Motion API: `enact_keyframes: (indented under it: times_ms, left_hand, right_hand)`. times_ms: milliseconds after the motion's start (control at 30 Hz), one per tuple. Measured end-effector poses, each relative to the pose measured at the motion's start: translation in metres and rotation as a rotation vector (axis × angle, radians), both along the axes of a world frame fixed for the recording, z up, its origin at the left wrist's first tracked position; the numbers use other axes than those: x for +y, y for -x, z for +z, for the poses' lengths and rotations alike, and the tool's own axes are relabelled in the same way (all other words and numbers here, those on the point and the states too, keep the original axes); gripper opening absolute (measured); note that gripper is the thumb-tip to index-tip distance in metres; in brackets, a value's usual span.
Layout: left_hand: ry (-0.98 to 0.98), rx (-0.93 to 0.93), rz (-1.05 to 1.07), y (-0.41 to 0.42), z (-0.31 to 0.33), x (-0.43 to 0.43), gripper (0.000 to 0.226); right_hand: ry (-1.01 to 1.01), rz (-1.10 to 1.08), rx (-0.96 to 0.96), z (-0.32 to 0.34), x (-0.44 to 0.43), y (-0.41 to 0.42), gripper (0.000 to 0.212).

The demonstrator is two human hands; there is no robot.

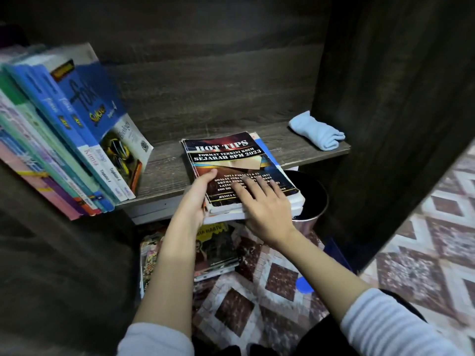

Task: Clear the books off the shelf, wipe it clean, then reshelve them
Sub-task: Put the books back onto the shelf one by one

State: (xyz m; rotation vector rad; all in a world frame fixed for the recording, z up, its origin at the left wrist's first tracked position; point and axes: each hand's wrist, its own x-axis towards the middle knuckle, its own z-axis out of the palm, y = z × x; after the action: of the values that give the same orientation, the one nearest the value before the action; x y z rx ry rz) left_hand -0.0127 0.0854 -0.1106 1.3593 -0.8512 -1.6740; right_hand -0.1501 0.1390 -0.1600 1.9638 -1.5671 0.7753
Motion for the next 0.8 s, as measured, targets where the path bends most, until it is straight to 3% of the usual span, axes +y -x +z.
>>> enact_keyframes:
  times_ms: [200,267,333,400,467,633,733,800]
  left_hand:
    - [0.189,-0.058,0.018,0.022,0.054,-0.010,0.042]
    - [0.322,-0.179,-0.009,0.030,0.082,-0.013,0.036]
    - [0.465,-0.433,-0.060,0.041,0.116,-0.012,0.020]
    - [0.582,-0.649,-0.124,0.059,0.147,-0.008,0.030]
    - [0.667,-0.737,-0.210,0.075,0.166,-0.008,0.038]
    - [0.532,-0.734,-0.275,0.069,0.133,-0.028,0.057]
    - [0.413,-0.967,-0.196,0.043,0.074,-0.038,0.061]
    - [0.286,-0.925,-0.195,0.031,0.038,-0.032,0.049]
  right_hand:
    - [0.289,0.159,-0.256,0.029,-0.013,0.009,0.046]
    - [0.376,0.141,-0.396,0.042,-0.015,0.005,0.052]
    - [0.422,0.109,-0.625,0.058,-0.013,0.000,0.056]
    - [0.413,0.054,-0.899,0.076,-0.010,-0.004,0.056]
    - [0.352,-0.018,-1.193,0.089,-0.008,-0.006,0.049]
    - [0.240,0.098,-2.006,0.090,-0.024,0.006,0.043]
    - [0.217,0.015,-2.303,0.071,-0.035,0.012,0.051]
    - [0.202,-0.084,-2.498,0.057,-0.040,0.017,0.057]
